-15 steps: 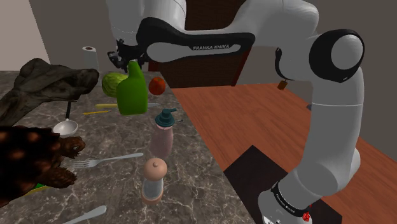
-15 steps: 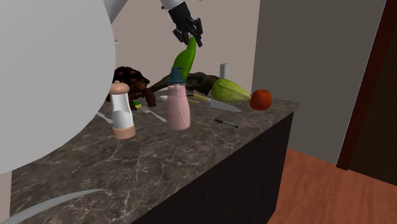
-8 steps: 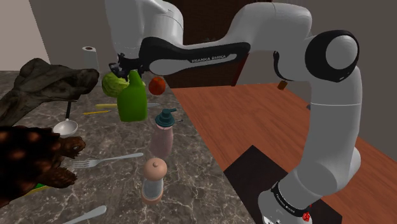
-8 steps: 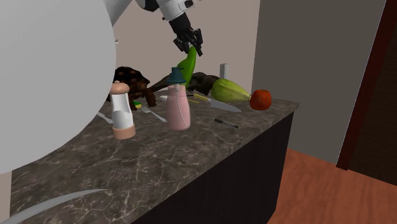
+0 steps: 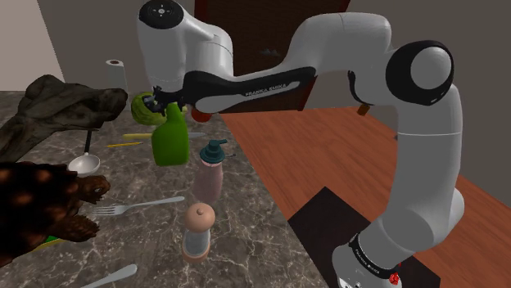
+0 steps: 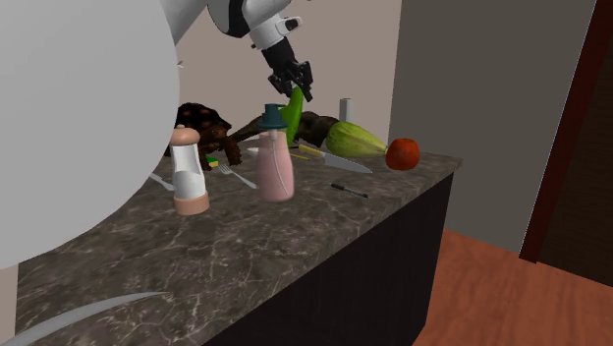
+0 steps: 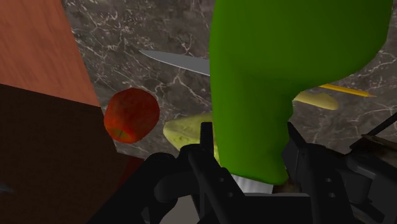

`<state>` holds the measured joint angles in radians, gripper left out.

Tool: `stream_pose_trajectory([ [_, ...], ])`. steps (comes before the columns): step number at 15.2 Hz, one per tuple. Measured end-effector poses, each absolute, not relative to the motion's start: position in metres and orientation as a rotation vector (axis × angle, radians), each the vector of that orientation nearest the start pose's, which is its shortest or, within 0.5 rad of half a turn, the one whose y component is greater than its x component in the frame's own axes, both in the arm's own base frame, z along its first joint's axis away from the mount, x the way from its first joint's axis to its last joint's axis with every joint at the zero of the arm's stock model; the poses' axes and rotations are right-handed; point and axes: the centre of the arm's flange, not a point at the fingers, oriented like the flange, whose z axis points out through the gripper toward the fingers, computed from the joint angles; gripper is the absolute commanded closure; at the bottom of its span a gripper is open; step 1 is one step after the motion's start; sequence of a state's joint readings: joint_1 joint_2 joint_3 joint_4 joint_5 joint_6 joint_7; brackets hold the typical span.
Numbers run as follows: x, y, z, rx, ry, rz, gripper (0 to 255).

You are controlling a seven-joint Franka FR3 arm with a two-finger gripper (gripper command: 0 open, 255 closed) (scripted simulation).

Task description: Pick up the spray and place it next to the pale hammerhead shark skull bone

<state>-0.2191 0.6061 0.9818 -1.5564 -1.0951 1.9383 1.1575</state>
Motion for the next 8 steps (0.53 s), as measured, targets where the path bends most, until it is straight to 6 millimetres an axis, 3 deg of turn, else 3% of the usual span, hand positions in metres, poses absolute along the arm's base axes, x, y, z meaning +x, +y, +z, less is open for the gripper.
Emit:
stream_pose_trajectory([
  [8,0.610,0.329,0.384,-3.278,0.197,-0.818,255],
])
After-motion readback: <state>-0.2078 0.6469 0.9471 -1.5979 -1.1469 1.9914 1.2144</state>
